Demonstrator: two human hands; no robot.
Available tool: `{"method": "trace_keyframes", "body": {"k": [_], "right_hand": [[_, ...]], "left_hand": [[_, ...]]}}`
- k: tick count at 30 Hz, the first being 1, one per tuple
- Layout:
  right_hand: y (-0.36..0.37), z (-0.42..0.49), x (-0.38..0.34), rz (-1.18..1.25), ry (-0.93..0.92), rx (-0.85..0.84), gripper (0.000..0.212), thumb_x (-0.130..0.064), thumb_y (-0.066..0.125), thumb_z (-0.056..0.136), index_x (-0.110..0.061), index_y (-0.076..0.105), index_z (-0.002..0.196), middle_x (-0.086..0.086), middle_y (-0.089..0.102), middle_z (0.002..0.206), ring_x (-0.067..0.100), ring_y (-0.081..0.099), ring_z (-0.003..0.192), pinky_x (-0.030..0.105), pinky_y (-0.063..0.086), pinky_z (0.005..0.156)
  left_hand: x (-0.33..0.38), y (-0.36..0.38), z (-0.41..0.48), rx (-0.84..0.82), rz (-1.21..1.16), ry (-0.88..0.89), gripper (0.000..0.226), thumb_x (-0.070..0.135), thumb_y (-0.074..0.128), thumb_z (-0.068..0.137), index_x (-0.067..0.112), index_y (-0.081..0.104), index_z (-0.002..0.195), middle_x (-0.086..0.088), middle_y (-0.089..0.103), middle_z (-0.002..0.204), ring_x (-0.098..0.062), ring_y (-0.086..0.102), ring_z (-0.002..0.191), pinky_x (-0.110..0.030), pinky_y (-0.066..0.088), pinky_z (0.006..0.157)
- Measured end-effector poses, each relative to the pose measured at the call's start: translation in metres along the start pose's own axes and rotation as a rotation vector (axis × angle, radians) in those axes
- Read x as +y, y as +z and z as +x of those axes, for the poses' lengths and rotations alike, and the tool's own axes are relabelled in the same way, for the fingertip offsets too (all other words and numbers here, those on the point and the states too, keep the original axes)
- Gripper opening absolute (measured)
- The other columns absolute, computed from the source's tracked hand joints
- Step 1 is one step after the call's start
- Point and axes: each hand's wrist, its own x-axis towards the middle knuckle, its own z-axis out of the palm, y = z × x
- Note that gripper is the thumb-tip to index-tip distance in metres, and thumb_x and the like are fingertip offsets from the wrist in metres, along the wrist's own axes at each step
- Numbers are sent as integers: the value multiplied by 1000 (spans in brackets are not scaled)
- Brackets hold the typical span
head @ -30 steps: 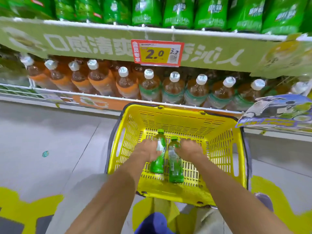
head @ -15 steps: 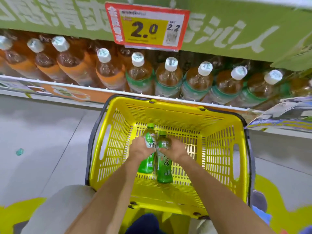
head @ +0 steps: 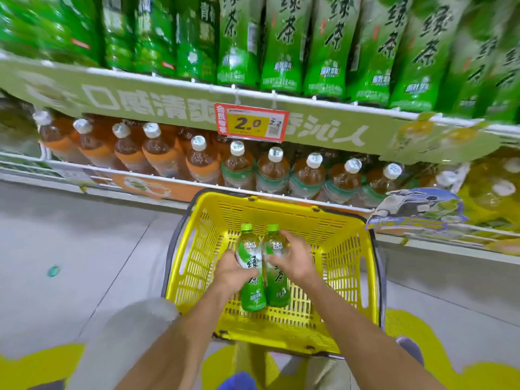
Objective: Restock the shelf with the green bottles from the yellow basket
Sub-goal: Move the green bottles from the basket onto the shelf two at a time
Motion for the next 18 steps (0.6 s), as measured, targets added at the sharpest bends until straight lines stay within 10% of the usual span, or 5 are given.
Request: {"method": "trace_keyframes", "body": {"k": [7,18], "right_hand": [[-88,-46,-70,35,-199,182,87,-43,84,78,-19,43,152,9,52,139,21,49,125,18,31,92],[-263,-121,-158,2,-398,527,87,-46,86,75,-15,50,148,9,58,140,25,50,132,39,42,108]], "left_hand": [[97,-66,-88,120,-114,317,69,29,92,58,25,49,112,6,70,96,-15,67,88,-32,52,73],[257,-128,-200,212,-46,708,96,57,83,70,18,41,148,-9,60,133,-26,60,117,-33,46,87]]}}
